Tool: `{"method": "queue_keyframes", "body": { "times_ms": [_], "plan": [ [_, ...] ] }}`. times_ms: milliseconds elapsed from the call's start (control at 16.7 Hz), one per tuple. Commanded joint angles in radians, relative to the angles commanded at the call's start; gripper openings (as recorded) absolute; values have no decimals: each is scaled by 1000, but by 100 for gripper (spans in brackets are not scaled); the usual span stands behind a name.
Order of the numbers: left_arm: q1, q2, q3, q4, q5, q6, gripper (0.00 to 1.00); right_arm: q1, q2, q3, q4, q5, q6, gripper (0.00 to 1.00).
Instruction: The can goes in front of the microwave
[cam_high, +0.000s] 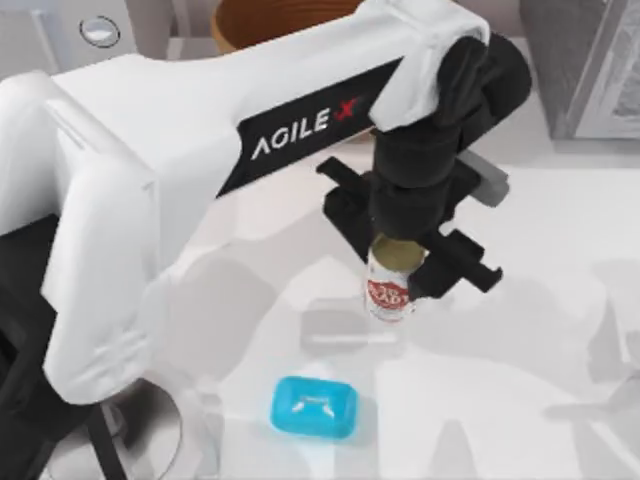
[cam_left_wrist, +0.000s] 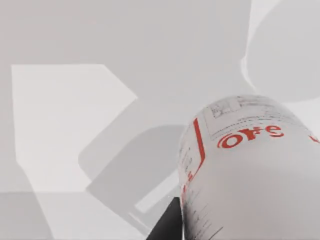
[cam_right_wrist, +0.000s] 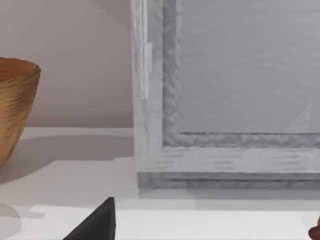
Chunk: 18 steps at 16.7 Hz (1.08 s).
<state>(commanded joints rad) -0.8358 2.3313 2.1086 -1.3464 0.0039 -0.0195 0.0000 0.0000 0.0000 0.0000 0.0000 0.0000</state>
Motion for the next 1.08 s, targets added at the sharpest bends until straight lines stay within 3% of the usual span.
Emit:
{"method": "queue_keyframes", "body": {
  "times_ms": [360,540,720,1080],
  "plan": [
    [14,2,-1,-1,0,5,0,0,0,0,0,0,0,100],
    [113,-15,-21,7,-1,27,0,0,0,0,0,0,0,100],
    [306,-44,-59,17,-1,65,0,0,0,0,0,0,0,100],
    [795,-115,-162,43,-2,157,0,0,0,0,0,0,0,100]
  ]
}}
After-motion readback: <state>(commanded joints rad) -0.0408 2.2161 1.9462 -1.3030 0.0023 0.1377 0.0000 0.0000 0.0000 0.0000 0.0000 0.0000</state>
